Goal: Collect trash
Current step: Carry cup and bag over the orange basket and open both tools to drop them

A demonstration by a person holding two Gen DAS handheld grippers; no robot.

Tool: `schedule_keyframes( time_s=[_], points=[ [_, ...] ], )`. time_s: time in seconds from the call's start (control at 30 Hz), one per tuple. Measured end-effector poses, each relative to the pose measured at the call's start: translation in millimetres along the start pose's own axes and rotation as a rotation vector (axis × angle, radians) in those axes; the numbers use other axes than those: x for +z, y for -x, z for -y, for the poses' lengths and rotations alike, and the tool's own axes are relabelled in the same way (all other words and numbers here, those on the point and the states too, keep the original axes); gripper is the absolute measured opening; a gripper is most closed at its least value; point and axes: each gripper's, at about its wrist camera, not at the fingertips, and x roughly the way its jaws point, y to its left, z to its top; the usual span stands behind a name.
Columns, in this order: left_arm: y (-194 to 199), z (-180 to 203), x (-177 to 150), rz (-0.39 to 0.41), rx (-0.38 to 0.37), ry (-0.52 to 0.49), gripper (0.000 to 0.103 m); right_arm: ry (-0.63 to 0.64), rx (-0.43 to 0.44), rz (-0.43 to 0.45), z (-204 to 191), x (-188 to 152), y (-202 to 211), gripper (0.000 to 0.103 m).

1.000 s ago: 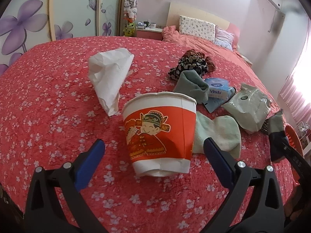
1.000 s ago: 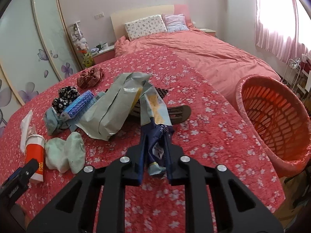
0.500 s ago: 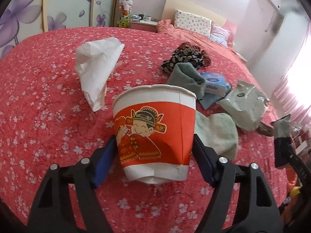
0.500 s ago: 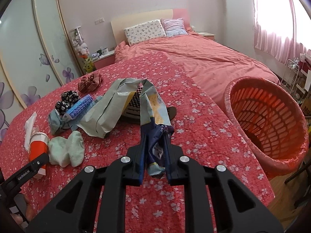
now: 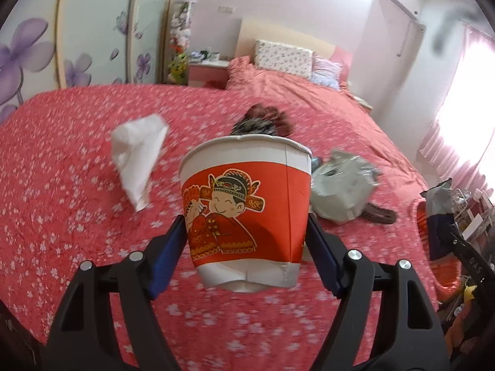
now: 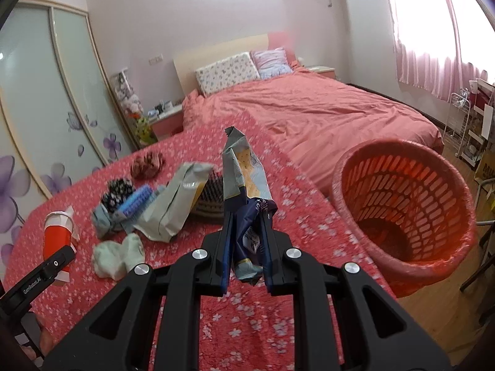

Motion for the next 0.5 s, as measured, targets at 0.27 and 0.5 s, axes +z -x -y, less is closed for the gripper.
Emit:
schedule_keyframes(
  time_s=[0.27,0.5],
  points=[
    [12,70,7,0.021,-0.133,-0.093,0.074,-0.067,-0.034,0.1,40,18,31,0.016],
    [6,157,5,0.003,-0.282,-0.198,0.074,-0.121,-0.099,0.183,86,32,52,0.016]
  ],
)
